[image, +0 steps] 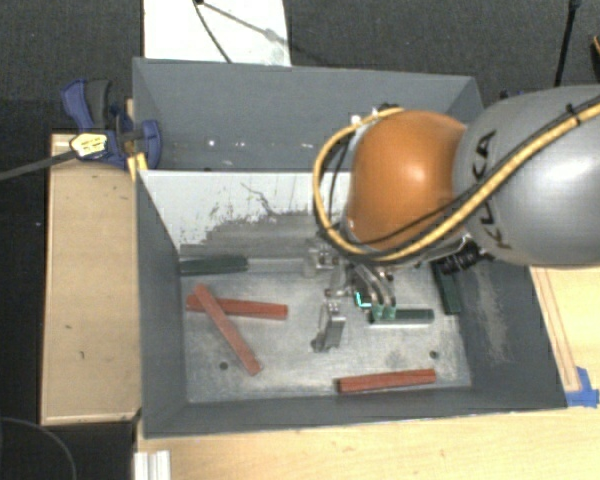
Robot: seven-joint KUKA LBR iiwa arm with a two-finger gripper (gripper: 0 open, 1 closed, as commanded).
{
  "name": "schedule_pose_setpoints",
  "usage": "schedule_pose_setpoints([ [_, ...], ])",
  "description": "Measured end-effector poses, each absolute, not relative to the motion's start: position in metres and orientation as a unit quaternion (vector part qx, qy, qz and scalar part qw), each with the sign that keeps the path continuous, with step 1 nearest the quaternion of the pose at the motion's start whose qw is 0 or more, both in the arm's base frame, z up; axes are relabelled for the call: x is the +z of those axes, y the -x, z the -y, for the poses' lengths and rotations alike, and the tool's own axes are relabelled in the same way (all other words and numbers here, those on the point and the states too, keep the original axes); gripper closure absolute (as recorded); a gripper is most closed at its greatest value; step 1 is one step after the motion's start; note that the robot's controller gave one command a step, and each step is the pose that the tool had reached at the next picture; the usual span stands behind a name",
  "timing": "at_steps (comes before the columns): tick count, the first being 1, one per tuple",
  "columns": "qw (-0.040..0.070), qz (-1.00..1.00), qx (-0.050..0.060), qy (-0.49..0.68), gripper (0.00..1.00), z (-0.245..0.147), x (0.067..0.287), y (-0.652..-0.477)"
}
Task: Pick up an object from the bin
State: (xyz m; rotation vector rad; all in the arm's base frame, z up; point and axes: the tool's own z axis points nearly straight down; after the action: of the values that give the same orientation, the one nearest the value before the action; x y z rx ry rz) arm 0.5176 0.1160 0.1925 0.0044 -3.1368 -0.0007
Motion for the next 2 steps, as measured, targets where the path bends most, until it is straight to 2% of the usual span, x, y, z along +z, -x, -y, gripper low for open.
schedule_pose_setpoints([
  [1,0.002,0.999,0.000,-0.051,0.00,-0.1232,0.0660,-0.5425],
  [2,-0.001,0.999,-0.001,-0.048,1.00,-0.1234,0.0705,-0.5440],
])
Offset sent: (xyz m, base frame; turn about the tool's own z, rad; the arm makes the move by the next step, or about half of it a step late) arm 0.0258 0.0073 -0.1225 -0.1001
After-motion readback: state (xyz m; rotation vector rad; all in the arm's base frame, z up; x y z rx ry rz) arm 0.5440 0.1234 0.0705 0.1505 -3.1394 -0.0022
